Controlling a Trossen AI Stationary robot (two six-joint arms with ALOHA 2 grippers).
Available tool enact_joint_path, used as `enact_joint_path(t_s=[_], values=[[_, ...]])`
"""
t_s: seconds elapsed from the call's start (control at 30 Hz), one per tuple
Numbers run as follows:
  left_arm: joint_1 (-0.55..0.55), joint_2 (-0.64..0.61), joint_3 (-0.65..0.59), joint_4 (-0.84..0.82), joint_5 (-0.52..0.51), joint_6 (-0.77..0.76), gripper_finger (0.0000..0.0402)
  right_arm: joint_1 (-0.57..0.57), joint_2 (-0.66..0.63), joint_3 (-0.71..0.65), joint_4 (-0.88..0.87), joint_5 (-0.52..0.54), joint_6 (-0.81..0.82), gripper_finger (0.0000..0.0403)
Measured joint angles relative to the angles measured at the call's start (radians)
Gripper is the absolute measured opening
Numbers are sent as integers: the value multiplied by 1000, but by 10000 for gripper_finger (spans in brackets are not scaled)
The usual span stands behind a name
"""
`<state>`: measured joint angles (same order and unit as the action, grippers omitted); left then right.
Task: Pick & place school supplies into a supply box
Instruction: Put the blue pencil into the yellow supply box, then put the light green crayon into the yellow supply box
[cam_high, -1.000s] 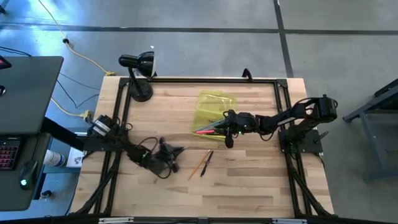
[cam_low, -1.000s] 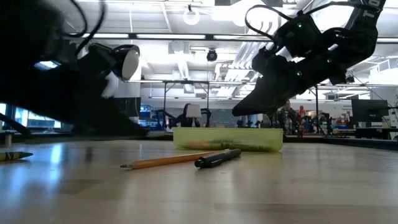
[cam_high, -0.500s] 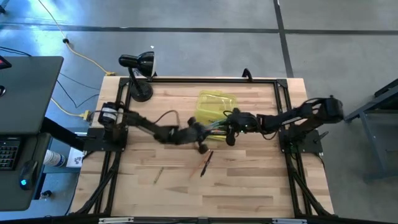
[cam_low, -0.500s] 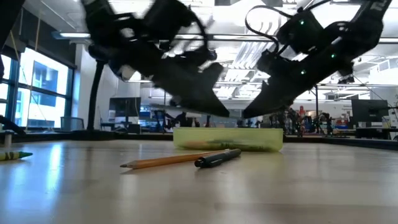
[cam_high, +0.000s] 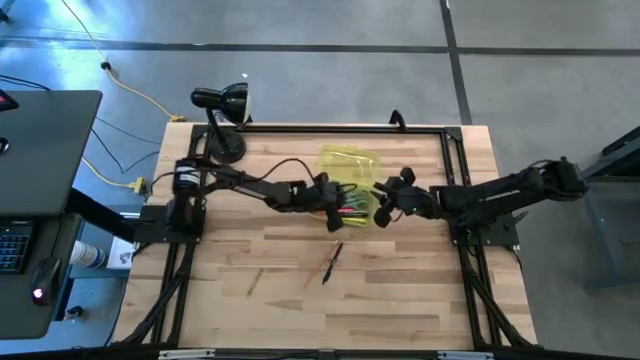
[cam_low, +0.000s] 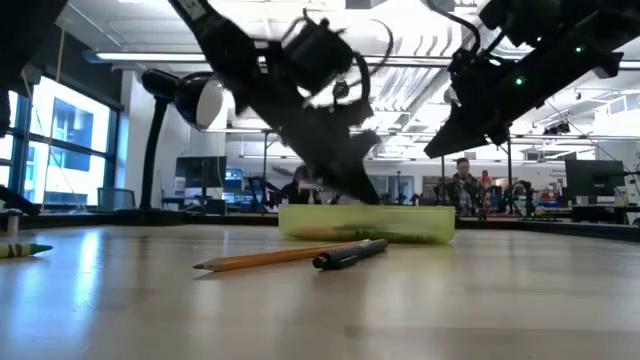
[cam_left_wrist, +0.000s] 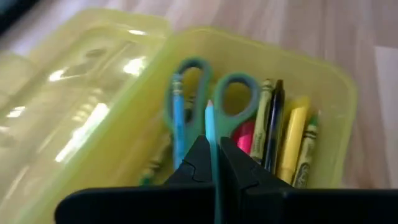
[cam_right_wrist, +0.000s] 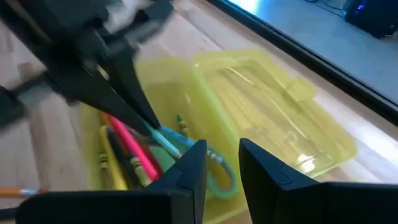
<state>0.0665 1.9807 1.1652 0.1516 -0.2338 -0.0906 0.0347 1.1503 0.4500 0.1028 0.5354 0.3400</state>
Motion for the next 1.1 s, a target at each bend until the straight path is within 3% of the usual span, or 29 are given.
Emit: enact_joint_path(t_s=[0.17, 0.4, 0.6, 0.77, 0.87, 1.1], values=[[7, 86, 4, 107, 30, -24, 38, 33, 7, 0, 6, 2, 0, 73], [6, 86, 54, 137, -31, -3, 93, 52, 8, 0, 6, 20, 2, 73], [6, 86, 139, -2, -38, 15, 131, 52, 8, 0, 6, 4, 27, 73], [1, 55, 255, -261, -31, 15, 146, 52, 8, 0, 3, -51, 22, 73], [-14, 17, 353, -502, 1, 7, 142, 52, 8, 0, -1, -80, 22, 73], [-141, -37, 544, -1026, 46, -146, 122, 81, 8, 0, -7, -80, 15, 73]])
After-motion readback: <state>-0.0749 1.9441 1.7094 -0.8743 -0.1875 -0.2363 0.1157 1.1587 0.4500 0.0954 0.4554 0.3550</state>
